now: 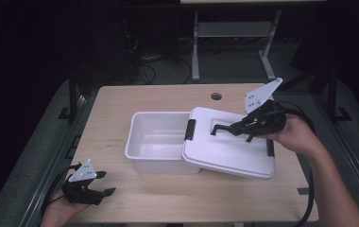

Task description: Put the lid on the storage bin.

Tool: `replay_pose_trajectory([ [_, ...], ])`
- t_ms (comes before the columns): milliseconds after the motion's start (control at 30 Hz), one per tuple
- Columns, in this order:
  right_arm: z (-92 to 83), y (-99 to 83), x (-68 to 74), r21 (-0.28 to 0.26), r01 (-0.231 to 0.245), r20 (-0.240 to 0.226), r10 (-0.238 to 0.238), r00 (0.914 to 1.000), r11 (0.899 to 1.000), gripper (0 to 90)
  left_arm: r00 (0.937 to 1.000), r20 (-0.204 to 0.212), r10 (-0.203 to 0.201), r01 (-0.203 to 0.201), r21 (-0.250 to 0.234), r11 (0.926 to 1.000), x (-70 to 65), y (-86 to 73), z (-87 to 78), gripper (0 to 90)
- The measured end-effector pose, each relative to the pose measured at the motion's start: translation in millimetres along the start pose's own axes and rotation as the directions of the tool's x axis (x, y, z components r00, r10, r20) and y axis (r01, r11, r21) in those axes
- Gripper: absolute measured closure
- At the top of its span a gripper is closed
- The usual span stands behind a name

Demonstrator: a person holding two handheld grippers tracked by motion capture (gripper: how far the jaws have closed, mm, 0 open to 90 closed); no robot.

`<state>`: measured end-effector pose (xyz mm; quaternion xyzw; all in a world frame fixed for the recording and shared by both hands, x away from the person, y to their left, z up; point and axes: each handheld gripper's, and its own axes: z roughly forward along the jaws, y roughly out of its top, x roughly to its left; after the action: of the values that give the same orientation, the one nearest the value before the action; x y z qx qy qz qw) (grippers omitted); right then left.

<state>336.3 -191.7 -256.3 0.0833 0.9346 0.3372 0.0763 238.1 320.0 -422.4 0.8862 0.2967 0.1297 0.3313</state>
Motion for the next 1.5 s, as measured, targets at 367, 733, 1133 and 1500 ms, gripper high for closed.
replay_pose_trajectory([
  [367, 12.8, 11.9, -2.1, 0.002, 0.009, -0.019, -0.009, 0.9998, 1.000, 84.3, 1.0000, 0.001, 0.003, -0.003, 0.002, 1.0000, 0.4, 1.1, 0.0, 29.9],
  [733, 17.1, 26.2, -2.0, -0.009, 0.019, -0.020, -0.019, 0.9996, 1.000, 84.3, 1.0000, 0.003, 0.003, -0.003, 0.002, 1.0000, -0.3, 1.0, 0.2, 29.9],
  [1133, 27.4, 44.8, -4.5, -0.009, 0.046, -0.031, -0.047, 0.9984, 0.999, 84.3, 1.0000, 0.004, 0.000, 0.000, -0.002, 1.0000, -0.4, 0.7, -0.6, 29.5],
  [1500, 37.7, 63.2, -7.0, -0.018, 0.076, -0.044, -0.077, 0.9961, 0.997, 84.3, 1.0000, 0.003, 0.005, -0.005, -0.006, 1.0000, -0.4, 0.8, -1.7, 29.4],
])
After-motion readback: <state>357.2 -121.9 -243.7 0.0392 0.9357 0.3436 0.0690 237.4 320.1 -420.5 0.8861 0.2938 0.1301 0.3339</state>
